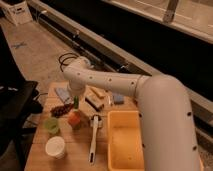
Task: Place pepper in paper cup
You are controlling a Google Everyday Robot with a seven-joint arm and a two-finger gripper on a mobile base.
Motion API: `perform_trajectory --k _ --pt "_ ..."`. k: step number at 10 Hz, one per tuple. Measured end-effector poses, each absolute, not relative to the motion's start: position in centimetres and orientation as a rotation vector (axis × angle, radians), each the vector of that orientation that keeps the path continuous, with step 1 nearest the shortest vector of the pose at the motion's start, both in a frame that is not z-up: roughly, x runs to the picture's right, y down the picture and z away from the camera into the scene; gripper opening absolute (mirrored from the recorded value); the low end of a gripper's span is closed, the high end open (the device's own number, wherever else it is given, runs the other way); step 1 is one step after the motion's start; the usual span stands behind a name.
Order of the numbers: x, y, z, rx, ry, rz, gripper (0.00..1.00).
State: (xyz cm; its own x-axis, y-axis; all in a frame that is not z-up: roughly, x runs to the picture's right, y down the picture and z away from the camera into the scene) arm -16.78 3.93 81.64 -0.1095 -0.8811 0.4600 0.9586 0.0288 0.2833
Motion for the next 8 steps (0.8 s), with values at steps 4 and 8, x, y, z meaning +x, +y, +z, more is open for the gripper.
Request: perform_trajectory --k 4,8 --pt "-19.3 2.1 76.2 0.082 -0.701 -1.622 0.00" --pt "-21.7 3.9 66.5 0.614 -1.051 -1.758 0.00"
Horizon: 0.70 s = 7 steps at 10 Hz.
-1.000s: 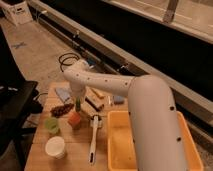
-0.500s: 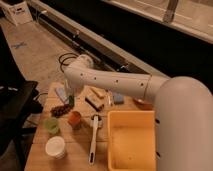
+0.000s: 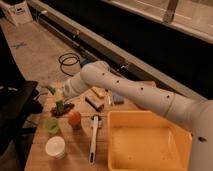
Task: Place pepper in paper cup
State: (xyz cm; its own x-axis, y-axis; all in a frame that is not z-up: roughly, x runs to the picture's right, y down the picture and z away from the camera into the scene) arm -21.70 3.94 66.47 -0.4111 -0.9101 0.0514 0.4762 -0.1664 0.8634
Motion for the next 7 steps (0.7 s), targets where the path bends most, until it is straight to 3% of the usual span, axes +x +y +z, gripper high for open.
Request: perform_trajectory --k 7 --pt "-24.6 6.1 65.0 0.706 -1.224 -1.931 0.00"
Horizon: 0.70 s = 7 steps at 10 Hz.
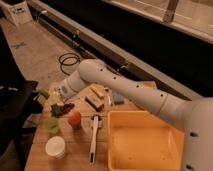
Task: Place pepper in paper cup
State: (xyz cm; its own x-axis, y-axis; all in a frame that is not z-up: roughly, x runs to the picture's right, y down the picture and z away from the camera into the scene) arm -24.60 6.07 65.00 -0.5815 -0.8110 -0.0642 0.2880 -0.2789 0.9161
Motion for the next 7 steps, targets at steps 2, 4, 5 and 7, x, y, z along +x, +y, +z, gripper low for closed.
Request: perform_trajectory --k 2,4,5,7 --pt "-24.8 7.3 64.4 0.728 -1.264 -1.956 0.00" --pt "-24.9 9.3 63.3 0.754 -1.298 -1.962 0.00" --pt "-24.8 10.3 63.0 0.768 -1.309 -1.954 0.00" --pt "-24.4 13.4 62.1 0.799 -1.328 -1.908 0.00"
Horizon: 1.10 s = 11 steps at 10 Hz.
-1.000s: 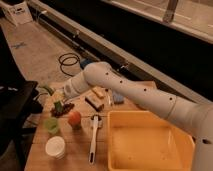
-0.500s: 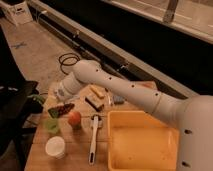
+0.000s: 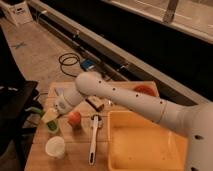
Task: Place pepper in paper cup
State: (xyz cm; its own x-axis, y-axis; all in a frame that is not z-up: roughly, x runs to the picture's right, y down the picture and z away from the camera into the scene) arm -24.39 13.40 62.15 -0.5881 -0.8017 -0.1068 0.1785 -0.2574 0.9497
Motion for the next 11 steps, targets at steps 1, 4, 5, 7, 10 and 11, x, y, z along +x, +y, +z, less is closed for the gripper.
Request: perform_trajectory --k 1,4,5,7,10,11 --pt "-24.0 14.4 62.0 0.801 -1.330 -1.882 0.00" --pt "-23.9 15.2 61.7 0.805 -1.335 -1.865 0.00" --pt "-23.9 15.1 61.7 0.805 -1.335 -1.865 0.00" --pt "-24.1 15.3 61.8 0.807 -1.329 -1.882 0.00" --pt "-24.5 16.9 62.4 0.849 -1.276 -1.914 0.00" --pt "-24.4 17.2 62.5 0.861 -1.261 -1.912 0.00"
